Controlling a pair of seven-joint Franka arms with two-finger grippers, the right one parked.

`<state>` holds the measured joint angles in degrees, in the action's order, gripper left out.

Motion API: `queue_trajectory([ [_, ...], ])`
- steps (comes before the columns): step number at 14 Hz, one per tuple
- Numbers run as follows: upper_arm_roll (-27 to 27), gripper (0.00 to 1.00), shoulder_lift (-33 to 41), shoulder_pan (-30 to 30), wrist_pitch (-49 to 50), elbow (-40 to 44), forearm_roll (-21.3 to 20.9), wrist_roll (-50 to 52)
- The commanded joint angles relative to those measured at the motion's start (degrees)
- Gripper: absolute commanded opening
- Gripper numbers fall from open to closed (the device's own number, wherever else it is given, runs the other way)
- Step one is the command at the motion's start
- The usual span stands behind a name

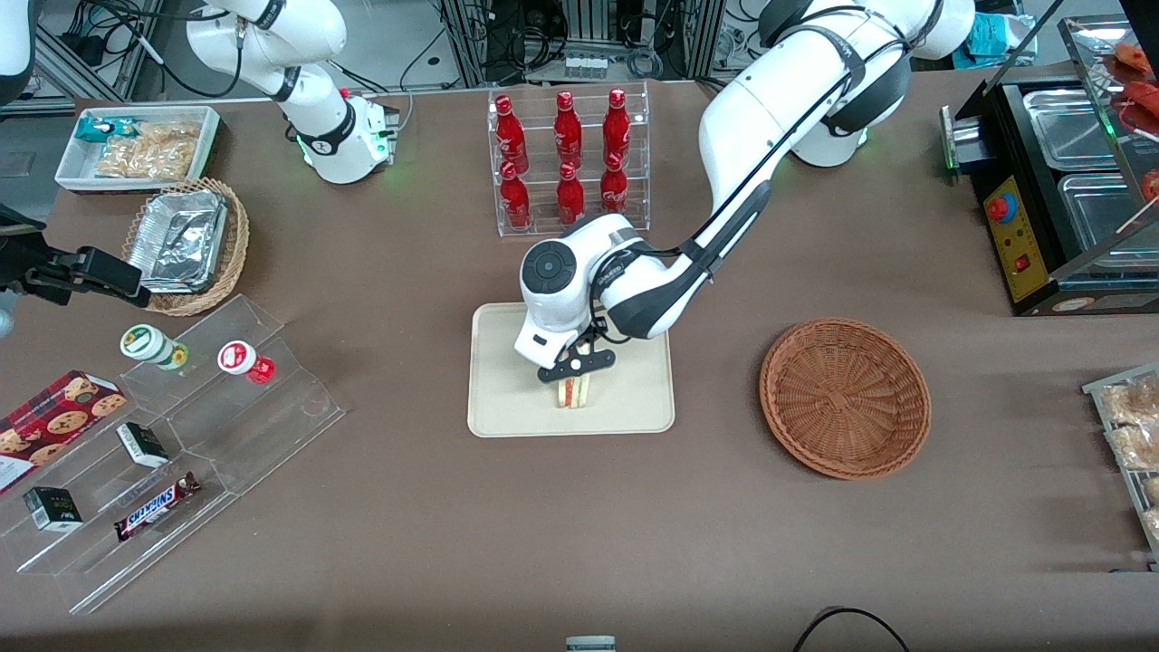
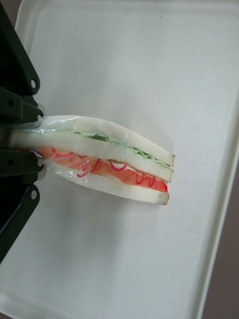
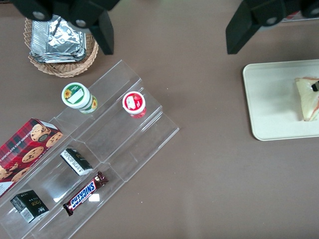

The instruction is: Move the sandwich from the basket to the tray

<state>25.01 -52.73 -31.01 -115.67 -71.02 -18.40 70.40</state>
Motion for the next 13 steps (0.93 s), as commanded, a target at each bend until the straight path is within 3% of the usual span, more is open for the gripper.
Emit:
queue_trajectory([
  [1,0.0,0.99,-1.0,-0.5,1.4,2.4,3.0,-1.1],
  [7,-0.7,1.0,7.6,-0.2,10.5,2.5,2.1,-0.5],
  [11,-4.9,1.0,13.1,0.3,19.6,1.3,2.4,1.3],
  [13,-5.2,1.0,16.0,4.9,19.3,-2.3,2.8,0.4],
])
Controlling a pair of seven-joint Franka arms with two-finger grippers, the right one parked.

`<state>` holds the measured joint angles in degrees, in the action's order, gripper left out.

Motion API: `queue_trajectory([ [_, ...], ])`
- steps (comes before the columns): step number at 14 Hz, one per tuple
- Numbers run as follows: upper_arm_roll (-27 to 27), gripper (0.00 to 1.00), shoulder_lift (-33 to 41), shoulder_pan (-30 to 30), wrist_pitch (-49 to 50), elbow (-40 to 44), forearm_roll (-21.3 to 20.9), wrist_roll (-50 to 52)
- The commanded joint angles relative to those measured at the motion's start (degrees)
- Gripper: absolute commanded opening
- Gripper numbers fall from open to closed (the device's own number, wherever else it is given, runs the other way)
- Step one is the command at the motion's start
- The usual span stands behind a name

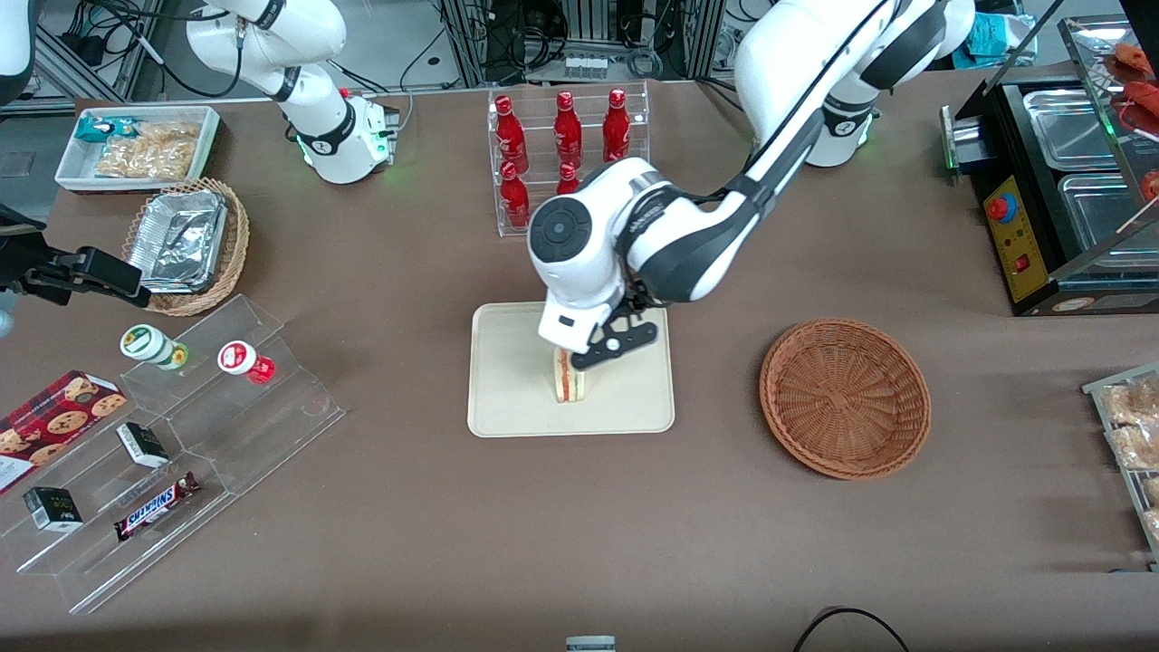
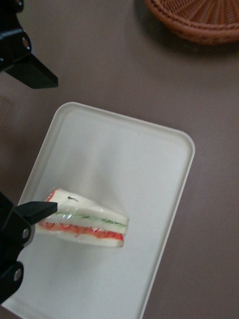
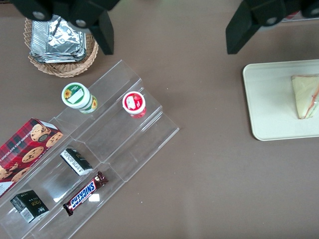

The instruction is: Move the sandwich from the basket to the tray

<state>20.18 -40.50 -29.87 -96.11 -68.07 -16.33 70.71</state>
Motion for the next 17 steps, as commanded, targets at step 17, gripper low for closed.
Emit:
queue_trajectory([
  [17,-0.9,1.0,35.5,33.3,7.7,-32.0,15.8,-53.8],
])
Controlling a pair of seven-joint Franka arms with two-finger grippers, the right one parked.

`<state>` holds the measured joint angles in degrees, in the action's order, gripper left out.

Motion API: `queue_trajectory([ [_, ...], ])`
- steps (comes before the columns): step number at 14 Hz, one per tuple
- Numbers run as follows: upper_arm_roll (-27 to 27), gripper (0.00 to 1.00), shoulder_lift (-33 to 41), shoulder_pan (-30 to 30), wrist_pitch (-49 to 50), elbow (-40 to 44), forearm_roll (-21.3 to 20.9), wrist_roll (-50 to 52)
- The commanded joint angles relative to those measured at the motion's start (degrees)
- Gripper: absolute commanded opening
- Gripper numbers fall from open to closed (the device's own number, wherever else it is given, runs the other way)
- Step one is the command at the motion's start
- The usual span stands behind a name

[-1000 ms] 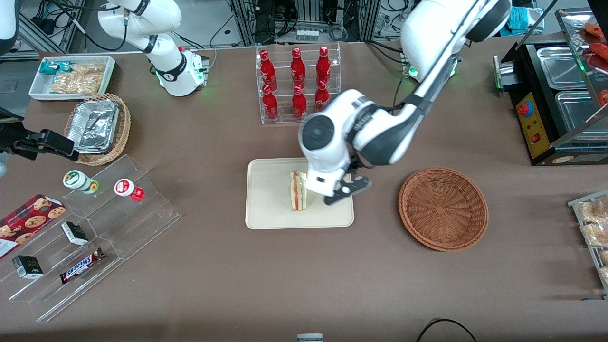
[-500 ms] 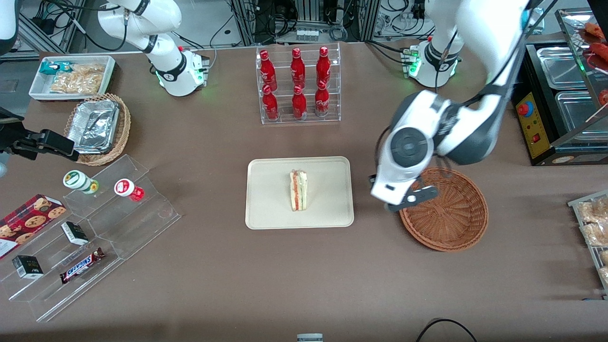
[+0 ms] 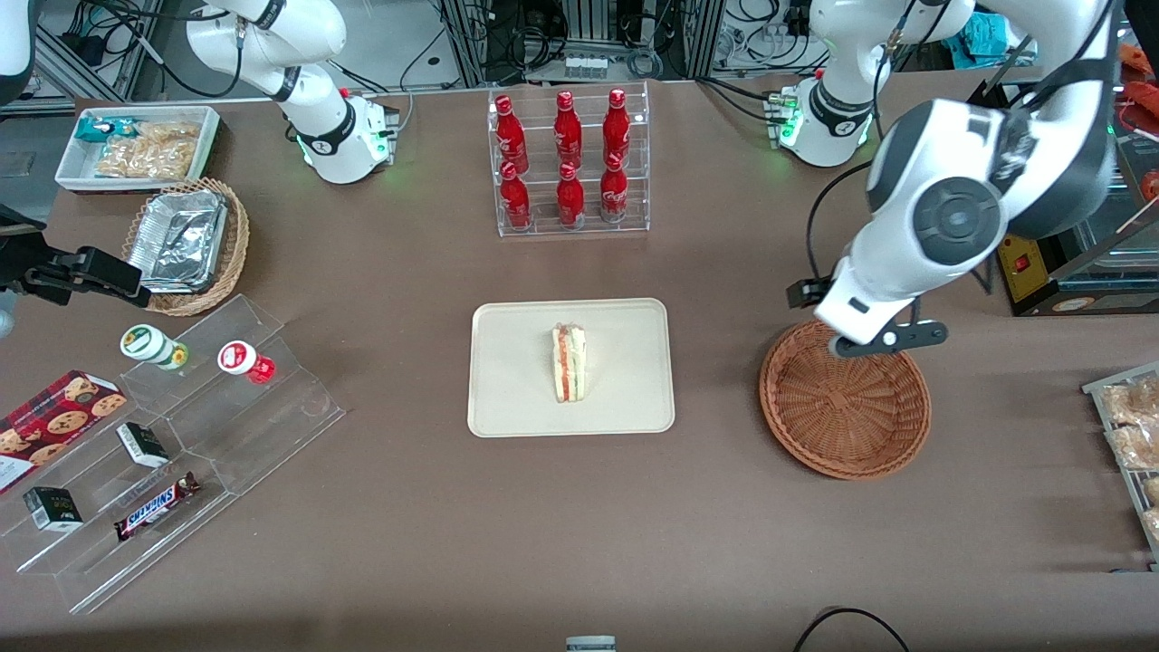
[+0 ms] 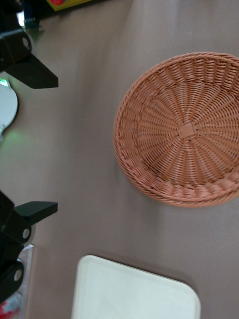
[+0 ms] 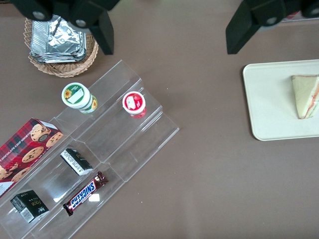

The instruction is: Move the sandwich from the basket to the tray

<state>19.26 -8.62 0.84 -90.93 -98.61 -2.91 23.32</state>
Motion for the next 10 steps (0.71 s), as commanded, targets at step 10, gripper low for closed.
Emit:
queue_trajectory([
  [10,-12.8,1.0,8.2,3.0,4.9,6.8,3.2,-23.5],
])
